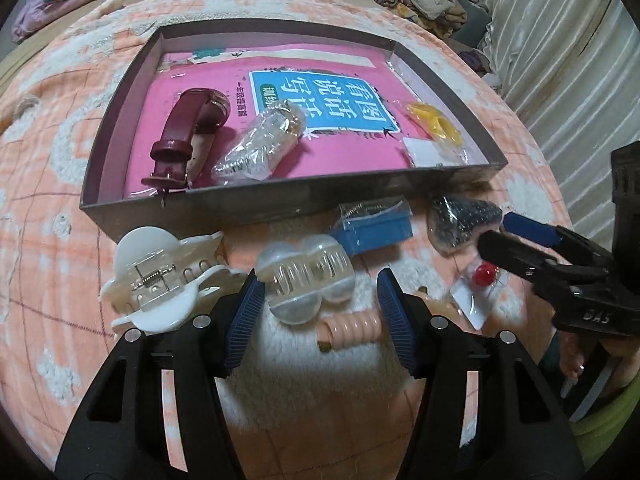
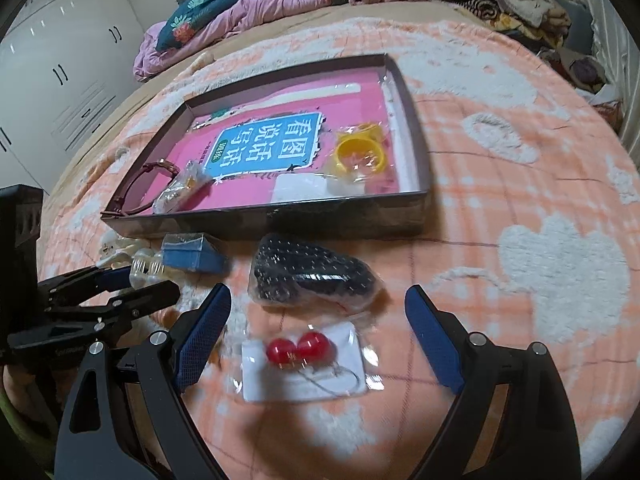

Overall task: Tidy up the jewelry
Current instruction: 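Lower clear bead bracelet into box with left tool while right carries black bag, then open both tools and pull them back from the box, then move left tool toward peach coil tie while right approaches red earrings card, then grasp peach coil hair tie with left tool while right grasps red earrings card, then carry coil tie into box with left tool while right drops red earrings card in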

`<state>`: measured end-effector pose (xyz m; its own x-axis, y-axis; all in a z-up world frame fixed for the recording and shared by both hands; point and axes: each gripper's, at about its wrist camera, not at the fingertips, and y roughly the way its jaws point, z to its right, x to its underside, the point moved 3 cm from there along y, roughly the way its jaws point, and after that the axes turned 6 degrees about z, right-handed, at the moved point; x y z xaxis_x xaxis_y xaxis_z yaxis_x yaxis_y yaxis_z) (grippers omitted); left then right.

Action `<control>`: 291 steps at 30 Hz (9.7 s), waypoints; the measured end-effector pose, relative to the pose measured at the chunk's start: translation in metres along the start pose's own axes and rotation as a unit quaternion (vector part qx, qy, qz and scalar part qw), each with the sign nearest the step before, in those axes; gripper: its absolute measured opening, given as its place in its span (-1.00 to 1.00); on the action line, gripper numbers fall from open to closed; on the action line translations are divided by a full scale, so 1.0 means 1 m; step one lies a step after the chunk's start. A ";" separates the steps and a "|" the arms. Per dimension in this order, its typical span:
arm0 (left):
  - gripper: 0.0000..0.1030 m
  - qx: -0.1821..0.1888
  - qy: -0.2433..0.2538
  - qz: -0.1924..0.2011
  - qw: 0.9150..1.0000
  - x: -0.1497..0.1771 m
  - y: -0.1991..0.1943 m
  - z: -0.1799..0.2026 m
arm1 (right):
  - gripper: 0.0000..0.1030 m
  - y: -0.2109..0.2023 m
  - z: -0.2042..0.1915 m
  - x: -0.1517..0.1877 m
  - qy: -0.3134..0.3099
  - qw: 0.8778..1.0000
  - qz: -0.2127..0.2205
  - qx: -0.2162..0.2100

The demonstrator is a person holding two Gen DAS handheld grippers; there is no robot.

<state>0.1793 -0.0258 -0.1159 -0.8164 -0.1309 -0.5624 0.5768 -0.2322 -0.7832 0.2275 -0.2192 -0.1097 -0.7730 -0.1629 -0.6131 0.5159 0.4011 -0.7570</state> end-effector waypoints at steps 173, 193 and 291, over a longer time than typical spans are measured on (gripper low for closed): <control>0.67 -0.033 0.007 0.094 0.995 -0.011 -0.106 -0.036 | 0.82 -0.088 -0.030 0.021 -0.075 0.992 0.085 0.045; 0.67 -0.006 0.055 0.026 0.998 0.031 -0.053 -0.004 | 0.82 -0.023 -0.026 0.056 -0.103 0.994 0.027 0.024; -0.80 -0.006 0.034 0.116 0.993 -0.119 -0.033 -0.017 | 0.37 -0.032 -0.014 -0.086 -0.064 0.985 0.150 0.048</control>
<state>0.2575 0.0140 -0.0275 -0.6582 -0.1147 -0.7441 0.7496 -0.1914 -0.6336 0.2726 -0.2057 -0.0296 -0.5305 -0.1637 -0.8317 0.7519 0.3621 -0.5509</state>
